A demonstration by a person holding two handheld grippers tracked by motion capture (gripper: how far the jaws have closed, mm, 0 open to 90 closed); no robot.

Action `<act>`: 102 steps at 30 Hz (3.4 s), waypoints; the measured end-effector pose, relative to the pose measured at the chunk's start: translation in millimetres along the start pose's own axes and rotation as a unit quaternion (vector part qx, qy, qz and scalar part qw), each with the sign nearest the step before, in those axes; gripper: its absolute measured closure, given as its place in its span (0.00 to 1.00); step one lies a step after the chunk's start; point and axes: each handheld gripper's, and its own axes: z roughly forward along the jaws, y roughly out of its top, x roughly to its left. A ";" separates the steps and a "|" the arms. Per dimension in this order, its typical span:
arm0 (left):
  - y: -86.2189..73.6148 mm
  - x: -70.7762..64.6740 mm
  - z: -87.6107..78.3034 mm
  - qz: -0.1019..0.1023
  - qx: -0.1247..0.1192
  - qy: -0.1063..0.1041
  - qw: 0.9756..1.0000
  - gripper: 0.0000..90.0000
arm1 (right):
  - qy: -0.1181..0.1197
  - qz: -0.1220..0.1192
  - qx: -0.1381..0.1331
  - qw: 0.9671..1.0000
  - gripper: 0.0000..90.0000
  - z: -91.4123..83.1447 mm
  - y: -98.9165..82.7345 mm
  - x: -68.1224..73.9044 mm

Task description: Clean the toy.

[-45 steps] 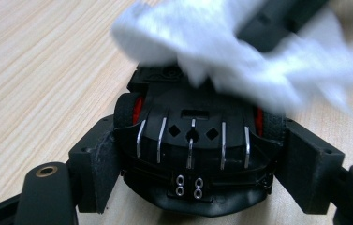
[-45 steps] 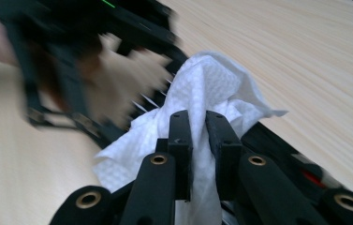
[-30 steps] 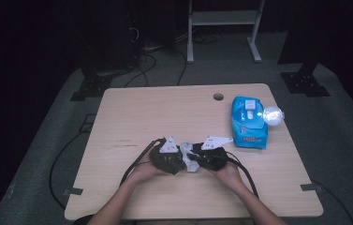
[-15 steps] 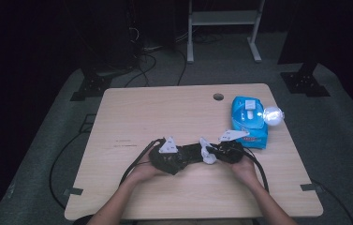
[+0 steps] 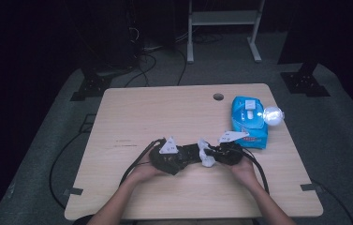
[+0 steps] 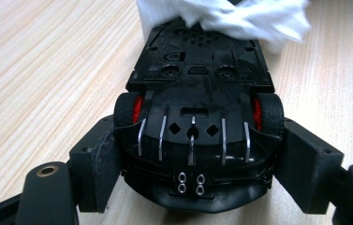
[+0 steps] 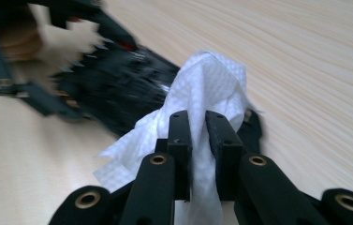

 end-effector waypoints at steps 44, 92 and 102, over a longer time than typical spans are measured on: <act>7.2 -6.9 5.3 0.006 -0.003 0.008 1.000 0.26 | 0.058 -0.008 -0.024 0.998 0.90 24.3 26.4 36.0; 5.5 -6.4 5.2 0.006 -0.005 0.009 1.000 0.26 | 0.062 -0.016 -0.014 0.998 0.91 43.9 45.7 44.3; 6.0 -7.3 6.6 0.007 -0.004 0.003 1.000 0.27 | 0.045 -0.036 -0.004 0.998 0.91 35.8 33.3 49.1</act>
